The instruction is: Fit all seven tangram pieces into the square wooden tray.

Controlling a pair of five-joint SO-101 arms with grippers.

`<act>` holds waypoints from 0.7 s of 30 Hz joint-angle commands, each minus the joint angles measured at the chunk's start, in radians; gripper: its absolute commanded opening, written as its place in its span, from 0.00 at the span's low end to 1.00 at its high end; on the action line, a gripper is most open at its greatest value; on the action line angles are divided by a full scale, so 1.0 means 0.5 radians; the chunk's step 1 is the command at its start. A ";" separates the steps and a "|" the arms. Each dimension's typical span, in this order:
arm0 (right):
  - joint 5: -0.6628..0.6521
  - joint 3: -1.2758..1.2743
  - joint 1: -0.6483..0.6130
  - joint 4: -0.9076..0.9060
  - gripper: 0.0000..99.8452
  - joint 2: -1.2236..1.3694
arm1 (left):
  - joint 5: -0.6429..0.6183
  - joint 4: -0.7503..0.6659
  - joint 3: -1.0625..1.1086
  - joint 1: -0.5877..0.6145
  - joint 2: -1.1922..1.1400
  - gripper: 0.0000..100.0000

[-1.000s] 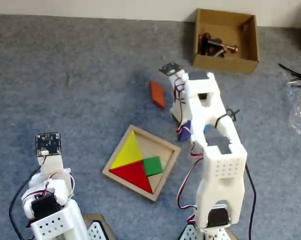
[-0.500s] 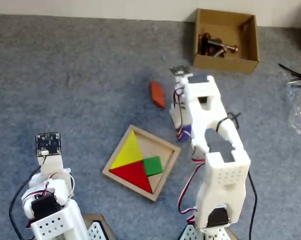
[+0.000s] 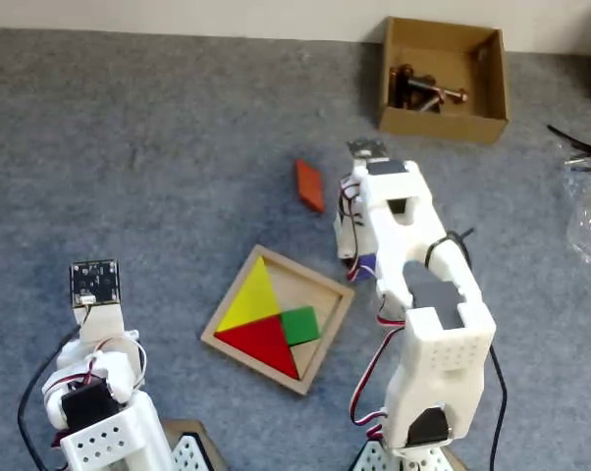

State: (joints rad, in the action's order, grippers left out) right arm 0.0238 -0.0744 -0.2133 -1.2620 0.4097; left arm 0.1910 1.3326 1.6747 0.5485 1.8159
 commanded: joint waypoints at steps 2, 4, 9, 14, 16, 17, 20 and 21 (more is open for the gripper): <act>0.150 -0.026 0.005 -0.005 0.22 -0.075 | -0.018 0.009 0.041 -0.029 0.011 0.01; 0.150 -0.026 0.005 -0.008 0.22 -0.081 | -0.018 0.009 0.041 -0.029 0.011 0.01; 0.135 -0.023 0.005 -0.008 0.22 -0.081 | -0.018 0.009 0.041 -0.029 0.011 0.01; -0.138 -0.026 -0.008 0.002 0.22 -0.078 | -0.018 0.009 0.041 -0.029 0.011 0.01; -0.288 -0.023 -0.005 0.011 0.22 -0.078 | -0.018 0.009 0.041 -0.029 0.011 0.01; -0.393 -0.023 -0.008 0.011 0.22 -0.081 | -0.018 0.009 0.041 -0.029 0.011 0.01; -0.752 -0.014 -0.048 -0.005 0.22 -0.084 | -0.018 0.009 0.041 -0.029 0.011 0.01; -0.902 0.011 -0.066 -0.026 0.22 -0.084 | -0.018 0.009 0.041 -0.029 0.011 0.01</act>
State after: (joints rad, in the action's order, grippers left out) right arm -0.2447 -0.0821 -0.2133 -1.2727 0.4097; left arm 0.1910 1.3326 1.6747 0.5485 1.8159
